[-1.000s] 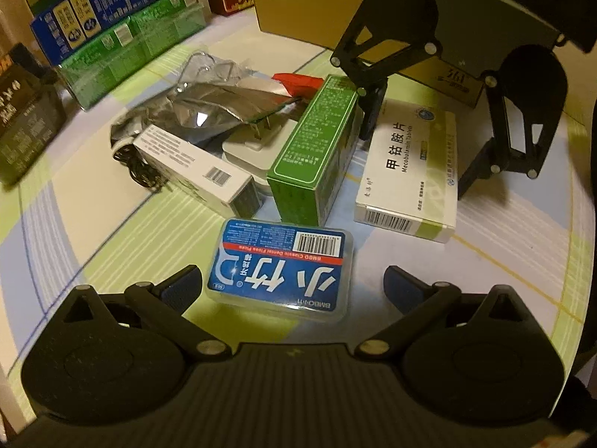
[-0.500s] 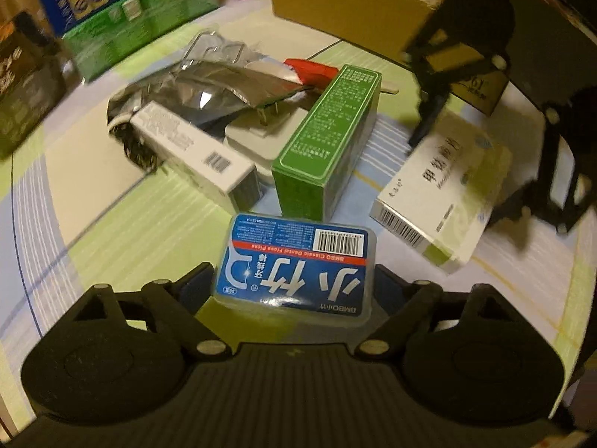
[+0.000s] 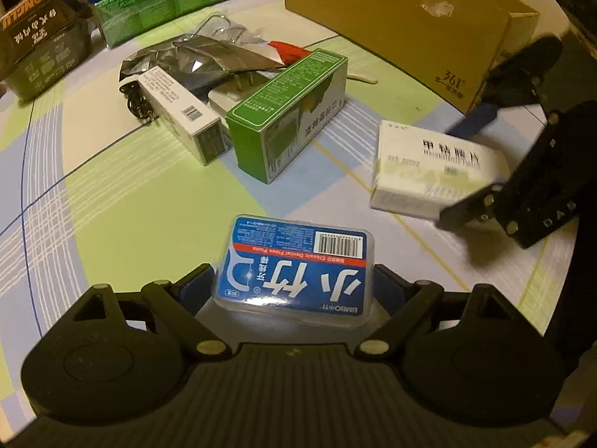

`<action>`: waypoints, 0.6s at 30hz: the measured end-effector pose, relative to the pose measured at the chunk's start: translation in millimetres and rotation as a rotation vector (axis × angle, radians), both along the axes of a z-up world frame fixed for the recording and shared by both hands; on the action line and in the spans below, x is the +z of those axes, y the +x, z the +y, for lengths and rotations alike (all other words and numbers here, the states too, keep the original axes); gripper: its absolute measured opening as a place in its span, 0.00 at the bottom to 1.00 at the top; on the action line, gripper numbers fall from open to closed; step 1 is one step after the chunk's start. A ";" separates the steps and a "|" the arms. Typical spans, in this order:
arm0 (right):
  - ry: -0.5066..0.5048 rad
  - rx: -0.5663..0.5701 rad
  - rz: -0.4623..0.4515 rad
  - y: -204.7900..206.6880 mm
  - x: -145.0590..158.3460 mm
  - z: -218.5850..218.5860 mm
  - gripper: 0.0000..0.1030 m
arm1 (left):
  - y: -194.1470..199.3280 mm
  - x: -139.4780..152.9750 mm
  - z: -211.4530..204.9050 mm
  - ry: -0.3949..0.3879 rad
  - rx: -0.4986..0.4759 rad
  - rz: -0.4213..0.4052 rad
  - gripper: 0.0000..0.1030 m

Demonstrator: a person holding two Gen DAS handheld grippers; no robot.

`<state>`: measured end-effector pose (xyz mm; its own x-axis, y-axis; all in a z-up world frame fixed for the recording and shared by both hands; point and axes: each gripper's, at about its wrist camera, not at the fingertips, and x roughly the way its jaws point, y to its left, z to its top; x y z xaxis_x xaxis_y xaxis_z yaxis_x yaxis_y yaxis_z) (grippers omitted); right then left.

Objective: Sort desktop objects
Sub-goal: 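Carry both held boxes up to the open cardboard box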

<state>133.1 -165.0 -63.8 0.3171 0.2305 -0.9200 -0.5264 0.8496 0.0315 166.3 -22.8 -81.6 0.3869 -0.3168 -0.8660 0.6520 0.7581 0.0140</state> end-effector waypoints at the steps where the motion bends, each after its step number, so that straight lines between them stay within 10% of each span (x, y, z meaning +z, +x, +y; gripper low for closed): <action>1: 0.007 0.001 -0.013 -12.2 -1.3 -6.2 0.70 | -1.0 -0.3 0.6 -0.010 0.007 -0.004 0.87; 18: 0.103 -0.117 -0.146 -14.6 6.1 -29.2 0.66 | -12.1 4.9 -0.4 -0.059 0.053 -0.058 0.83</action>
<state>118.5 -194.2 -57.7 0.4754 0.2745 -0.8358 -0.4299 0.9014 0.0515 154.3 -23.2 -76.7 0.4532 -0.3443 -0.8222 0.6103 0.7921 0.0047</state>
